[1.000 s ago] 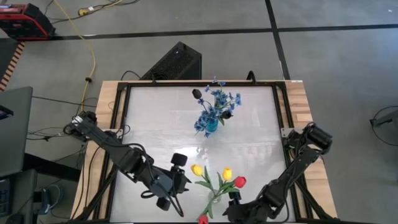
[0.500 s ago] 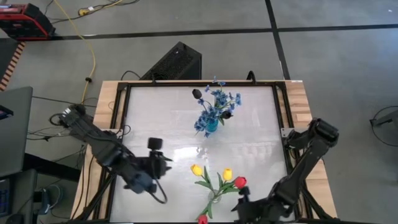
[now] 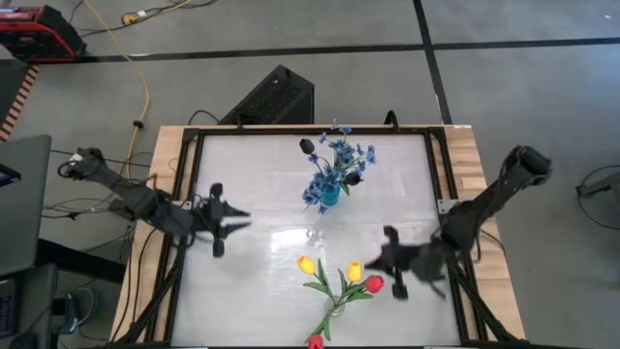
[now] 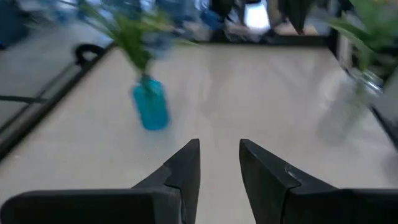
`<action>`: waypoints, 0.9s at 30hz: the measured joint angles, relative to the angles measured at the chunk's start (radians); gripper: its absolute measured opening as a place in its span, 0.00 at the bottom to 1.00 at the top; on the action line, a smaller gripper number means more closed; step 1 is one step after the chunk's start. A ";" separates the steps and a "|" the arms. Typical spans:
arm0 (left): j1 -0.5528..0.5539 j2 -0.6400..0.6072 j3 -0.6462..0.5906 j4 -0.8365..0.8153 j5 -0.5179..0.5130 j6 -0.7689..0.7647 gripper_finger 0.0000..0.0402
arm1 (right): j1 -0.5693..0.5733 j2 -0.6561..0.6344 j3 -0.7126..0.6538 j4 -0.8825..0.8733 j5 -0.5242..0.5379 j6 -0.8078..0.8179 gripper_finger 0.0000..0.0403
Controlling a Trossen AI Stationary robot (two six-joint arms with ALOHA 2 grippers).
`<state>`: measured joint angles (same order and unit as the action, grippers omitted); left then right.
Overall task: Sort flowers into vase by color
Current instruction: Return to Home Position
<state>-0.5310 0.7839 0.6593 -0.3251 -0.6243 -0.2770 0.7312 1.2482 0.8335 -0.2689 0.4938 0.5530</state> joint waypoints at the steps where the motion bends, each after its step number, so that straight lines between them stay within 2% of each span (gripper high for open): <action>1: 0.029 -0.046 -0.037 0.030 0.000 0.022 0.24 | -0.035 -0.039 -0.034 0.036 -0.020 -0.021 0.04; 5: 0.152 -0.204 -0.132 0.108 0.045 0.104 0.17 | -0.198 -0.167 -0.163 0.166 -0.122 -0.109 0.07; 10: 0.273 -0.368 -0.162 0.087 0.116 0.148 0.06 | -0.386 -0.316 -0.294 0.225 -0.261 -0.210 0.04; 13: 0.300 -0.465 -0.194 0.086 0.128 0.142 0.01 | -0.460 -0.440 -0.381 0.257 -0.258 -0.220 0.04; 19: 0.302 -0.662 -0.305 0.061 0.139 0.115 0.00 | -0.551 -0.657 -0.577 0.392 -0.257 -0.222 0.05; 23: 0.302 -0.774 -0.383 0.073 0.170 0.099 0.00 | -0.600 -0.744 -0.668 0.461 -0.256 -0.225 0.05; 27: 0.302 -0.778 -0.452 0.126 0.184 0.097 0.00 | -0.645 -0.791 -0.731 0.514 -0.256 -0.238 0.05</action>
<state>-0.2291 0.0056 0.2069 -0.1992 -0.4403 -0.1796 0.0862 0.4573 0.1021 0.2455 0.2376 0.3150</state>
